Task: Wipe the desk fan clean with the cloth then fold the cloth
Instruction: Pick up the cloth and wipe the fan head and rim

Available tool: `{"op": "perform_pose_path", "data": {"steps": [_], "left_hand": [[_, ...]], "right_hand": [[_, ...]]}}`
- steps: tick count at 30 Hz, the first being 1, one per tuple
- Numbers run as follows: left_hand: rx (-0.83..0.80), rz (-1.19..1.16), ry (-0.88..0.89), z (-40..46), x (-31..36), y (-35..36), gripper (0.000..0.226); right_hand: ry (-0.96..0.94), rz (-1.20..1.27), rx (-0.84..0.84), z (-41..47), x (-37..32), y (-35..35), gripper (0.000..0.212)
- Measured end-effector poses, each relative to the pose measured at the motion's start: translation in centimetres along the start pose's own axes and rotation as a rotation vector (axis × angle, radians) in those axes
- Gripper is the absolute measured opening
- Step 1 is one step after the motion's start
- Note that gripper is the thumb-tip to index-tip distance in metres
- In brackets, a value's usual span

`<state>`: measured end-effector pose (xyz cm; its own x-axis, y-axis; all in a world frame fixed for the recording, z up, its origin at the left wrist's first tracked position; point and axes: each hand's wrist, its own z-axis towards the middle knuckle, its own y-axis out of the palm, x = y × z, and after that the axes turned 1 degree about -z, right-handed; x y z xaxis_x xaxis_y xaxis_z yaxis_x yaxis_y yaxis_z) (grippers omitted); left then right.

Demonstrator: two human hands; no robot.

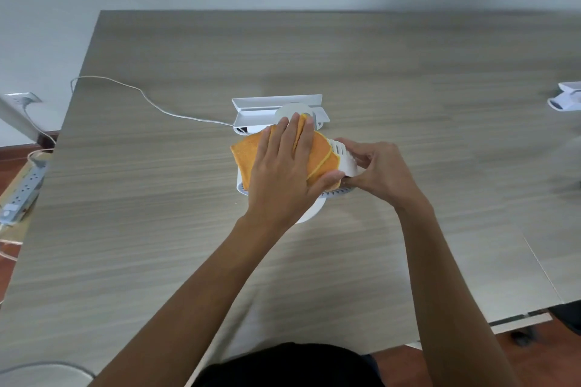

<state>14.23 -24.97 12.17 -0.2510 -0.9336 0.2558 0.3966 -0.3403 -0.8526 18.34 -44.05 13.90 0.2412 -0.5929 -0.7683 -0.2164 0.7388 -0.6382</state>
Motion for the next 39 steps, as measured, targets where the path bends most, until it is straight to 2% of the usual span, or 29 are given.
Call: {"op": "perform_pose_path", "data": {"steps": [5, 8, 11, 15, 17, 18, 20, 23, 25, 27, 30, 31, 32, 34, 37, 39], "left_hand": [[0.130, -0.073, 0.306, -0.5, -2.4, 0.3, 0.058], [0.139, -0.191, 0.300, -1.5, -3.8, 0.4, 0.048], [0.184, -0.408, 0.108, -3.4, -4.6, 1.0, 0.047], [0.215, -0.719, -0.317, -5.6, -4.5, 1.9, 0.046], [0.215, -0.762, -0.461, -5.6, -3.9, 1.5, 0.044], [0.219, -0.744, -0.463, -5.5, -3.5, 1.4, 0.043], [0.258, -0.593, -0.286, -4.9, -2.3, 1.0, 0.041], [0.270, -0.309, 0.154, -3.7, -0.7, 0.9, 0.039], [0.233, -0.228, 0.302, -3.2, -1.3, 0.6, 0.038], [0.250, -0.282, 0.241, -3.4, -2.4, 0.6, 0.038], [0.298, -0.540, -0.255, -4.6, -3.6, 0.8, 0.043], [0.311, -0.564, -0.356, -4.9, -3.5, 0.8, 0.045], [0.321, -0.548, -0.384, -5.1, -3.3, 1.0, 0.044], [0.324, -0.503, -0.265, -5.0, -2.6, 1.0, 0.041], [0.306, -0.415, 0.086, -5.0, -2.1, 1.0, 0.042], [0.286, -0.444, 0.177, -5.3, -2.7, 1.3, 0.042]], "right_hand": [[0.006, 0.021, -0.028, 0.0, 0.2, 0.0, 0.078], [-0.007, 0.032, -0.032, -0.1, -0.2, 0.1, 0.078], [0.021, 0.081, -0.037, -0.1, 0.1, -0.1, 0.074], [0.038, 0.091, -0.052, 0.0, -0.2, 0.1, 0.071], [0.030, 0.087, -0.050, 0.0, -0.3, 0.0, 0.070], [0.029, 0.086, -0.046, 0.1, -0.2, -0.1, 0.071], [0.026, 0.081, -0.041, 0.1, -0.1, -0.1, 0.074], [0.036, 0.060, -0.040, 0.0, 0.2, 0.0, 0.074], [0.046, 0.062, -0.048, 0.0, 0.5, 0.0, 0.075], [0.078, 0.087, -0.043, 0.1, 0.7, -0.1, 0.082], [0.085, 0.104, -0.062, 0.4, 0.6, 0.0, 0.082], [0.077, 0.095, -0.068, 0.6, 0.4, 0.1, 0.082], [0.071, 0.089, -0.073, 0.7, 0.4, 0.1, 0.081], [0.076, 0.099, -0.077, 0.9, 0.5, 0.0, 0.081], [0.080, 0.071, -0.080, 0.7, 0.8, -0.3, 0.084], [0.070, 0.060, -0.088, 0.6, 0.8, -0.1, 0.082]]}}
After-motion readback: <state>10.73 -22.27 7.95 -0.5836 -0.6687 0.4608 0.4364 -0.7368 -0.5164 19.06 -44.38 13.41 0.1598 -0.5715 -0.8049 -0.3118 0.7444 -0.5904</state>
